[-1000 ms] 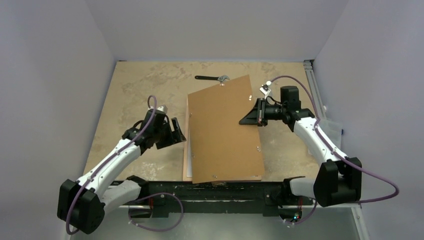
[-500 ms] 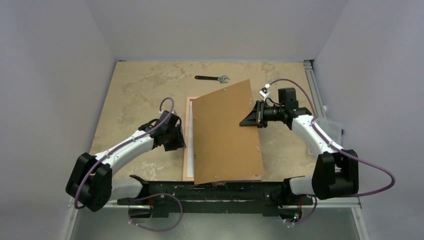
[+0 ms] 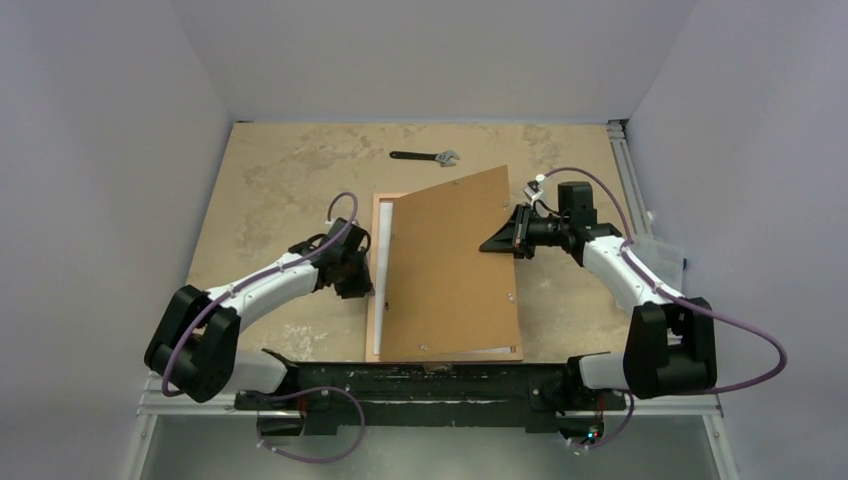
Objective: Put the photo into the frame
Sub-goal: Place the photo frame item in the photo frame.
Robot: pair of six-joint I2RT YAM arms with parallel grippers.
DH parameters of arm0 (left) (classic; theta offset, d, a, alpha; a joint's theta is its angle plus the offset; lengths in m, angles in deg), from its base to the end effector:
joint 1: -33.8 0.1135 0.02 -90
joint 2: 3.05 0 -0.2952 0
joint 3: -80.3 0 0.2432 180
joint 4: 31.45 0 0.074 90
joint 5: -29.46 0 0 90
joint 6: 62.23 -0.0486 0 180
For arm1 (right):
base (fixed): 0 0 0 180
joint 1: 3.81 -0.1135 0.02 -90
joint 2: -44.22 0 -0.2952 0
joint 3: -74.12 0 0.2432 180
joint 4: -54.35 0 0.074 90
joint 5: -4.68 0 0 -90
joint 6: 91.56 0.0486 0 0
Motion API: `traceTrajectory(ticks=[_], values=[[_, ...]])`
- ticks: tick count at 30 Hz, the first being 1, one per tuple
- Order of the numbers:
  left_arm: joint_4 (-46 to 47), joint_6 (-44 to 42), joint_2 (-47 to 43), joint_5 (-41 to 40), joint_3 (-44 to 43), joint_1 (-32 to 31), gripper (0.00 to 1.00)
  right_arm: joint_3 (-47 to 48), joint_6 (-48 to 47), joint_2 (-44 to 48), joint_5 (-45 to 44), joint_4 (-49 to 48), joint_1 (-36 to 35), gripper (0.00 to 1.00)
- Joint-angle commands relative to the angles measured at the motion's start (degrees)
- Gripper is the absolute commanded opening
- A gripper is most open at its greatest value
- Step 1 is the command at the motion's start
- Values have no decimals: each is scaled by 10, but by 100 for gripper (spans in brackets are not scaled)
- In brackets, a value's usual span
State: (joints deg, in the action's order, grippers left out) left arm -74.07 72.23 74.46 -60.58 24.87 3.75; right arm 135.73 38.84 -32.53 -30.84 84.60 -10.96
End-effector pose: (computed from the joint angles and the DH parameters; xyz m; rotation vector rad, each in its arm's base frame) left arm 0.2025 -0.1171 0.1995 -0.3471 2.7436 -0.3750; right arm 0.2520 0.0715 0.2645 0.1992 2.4234 1.5143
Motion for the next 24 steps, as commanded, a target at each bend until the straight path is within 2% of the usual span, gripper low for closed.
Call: traceTrajectory(ticks=[1, 9, 24], values=[[-1, 3, 19, -20, -9, -3, 25, 10, 31, 5, 27, -53, 1, 0], [-13, -2, 18, -31, -14, -3, 16, 44, 0, -29, 33, -20, 2, 0], [-28, -7, 25, -41, -23, -4, 11, 70, -11, -74, 38, -18, 2, 0]])
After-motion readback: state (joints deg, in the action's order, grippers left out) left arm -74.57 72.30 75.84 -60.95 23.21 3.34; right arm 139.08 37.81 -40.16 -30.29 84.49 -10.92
